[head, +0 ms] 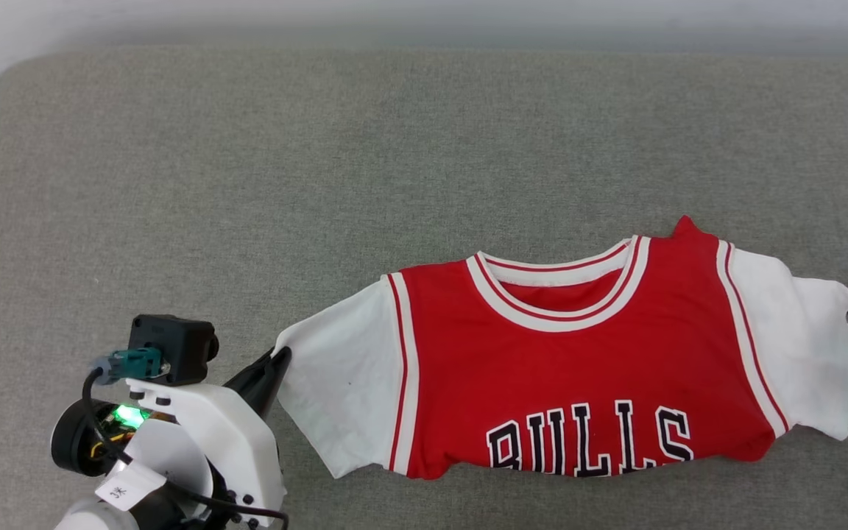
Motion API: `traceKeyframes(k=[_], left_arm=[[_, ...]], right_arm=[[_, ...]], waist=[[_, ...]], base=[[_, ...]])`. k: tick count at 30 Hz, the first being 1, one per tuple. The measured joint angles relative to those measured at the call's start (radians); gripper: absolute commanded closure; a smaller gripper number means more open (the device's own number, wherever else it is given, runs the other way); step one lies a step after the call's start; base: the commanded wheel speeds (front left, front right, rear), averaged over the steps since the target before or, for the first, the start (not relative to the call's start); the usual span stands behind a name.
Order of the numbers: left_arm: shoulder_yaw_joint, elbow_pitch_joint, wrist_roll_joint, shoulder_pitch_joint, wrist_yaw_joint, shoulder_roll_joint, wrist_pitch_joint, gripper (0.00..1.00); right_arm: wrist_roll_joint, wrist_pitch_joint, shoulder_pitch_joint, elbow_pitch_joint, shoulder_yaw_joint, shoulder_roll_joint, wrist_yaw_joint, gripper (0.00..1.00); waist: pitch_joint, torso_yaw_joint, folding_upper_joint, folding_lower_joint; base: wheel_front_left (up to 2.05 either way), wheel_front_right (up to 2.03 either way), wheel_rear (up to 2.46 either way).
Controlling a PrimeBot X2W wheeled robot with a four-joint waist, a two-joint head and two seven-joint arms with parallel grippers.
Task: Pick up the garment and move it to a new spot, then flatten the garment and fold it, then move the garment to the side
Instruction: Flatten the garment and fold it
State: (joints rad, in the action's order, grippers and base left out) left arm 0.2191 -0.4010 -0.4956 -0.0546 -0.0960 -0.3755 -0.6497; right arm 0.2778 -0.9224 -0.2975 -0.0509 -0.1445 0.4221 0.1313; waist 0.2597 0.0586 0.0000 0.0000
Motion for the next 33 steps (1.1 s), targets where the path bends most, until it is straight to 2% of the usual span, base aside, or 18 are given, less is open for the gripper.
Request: traceKeyframes(k=[4,9,18,19,20,21,33], left_arm=[[0.008,-0.053,-0.003,-0.001,-0.001,-0.003,-0.021,1.0],[0.023,-0.079,-0.007,-0.016,0.001,-0.002,-0.033,1.0],[0.044,-0.058,-0.01,-0.039,0.013,0.011,-0.023,1.0],[0.044,-0.053,-0.011,-0.041,0.014,0.012,-0.02,1.0],[0.045,-0.048,-0.011,-0.043,0.016,0.012,-0.018,1.0],[0.046,-0.044,-0.011,-0.044,0.017,0.012,-0.016,1.0],[-0.001,0.013,-0.021,-0.052,0.017,0.012,0.061,1.0]], right_arm=[[-0.006,-0.085,-0.064,-0.026,-0.014,0.008,0.0,0.0],[-0.019,-0.133,-0.113,-0.079,-0.021,0.011,0.0,0.0],[-0.025,-0.116,-0.112,-0.165,-0.006,0.016,0.0,0.0],[-0.019,-0.111,-0.111,-0.173,-0.002,0.017,0.0,0.23],[-0.012,-0.111,-0.11,-0.179,0.003,0.021,-0.001,0.94],[-0.007,-0.11,-0.109,-0.183,0.007,0.024,-0.001,1.0],[0.05,0.029,-0.115,-0.196,0.035,0.027,0.0,1.0]], waist=[[0.036,0.021,0.0,0.0],[0.074,0.049,0.0,0.0],[0.121,0.093,0.0,0.0],[0.123,0.096,0.0,0.0],[0.125,0.098,0.0,0.0],[0.126,0.099,0.0,0.0],[0.046,0.072,0.0,0.0001]], base=[[0.0,0.0,0.0],[0.0,0.0,0.0],[0.0,0.0,0.0],[0.0,0.0,0.0],[0.0,0.0,0.0],[0.0,0.0,0.0],[0.0,0.0,0.0]])
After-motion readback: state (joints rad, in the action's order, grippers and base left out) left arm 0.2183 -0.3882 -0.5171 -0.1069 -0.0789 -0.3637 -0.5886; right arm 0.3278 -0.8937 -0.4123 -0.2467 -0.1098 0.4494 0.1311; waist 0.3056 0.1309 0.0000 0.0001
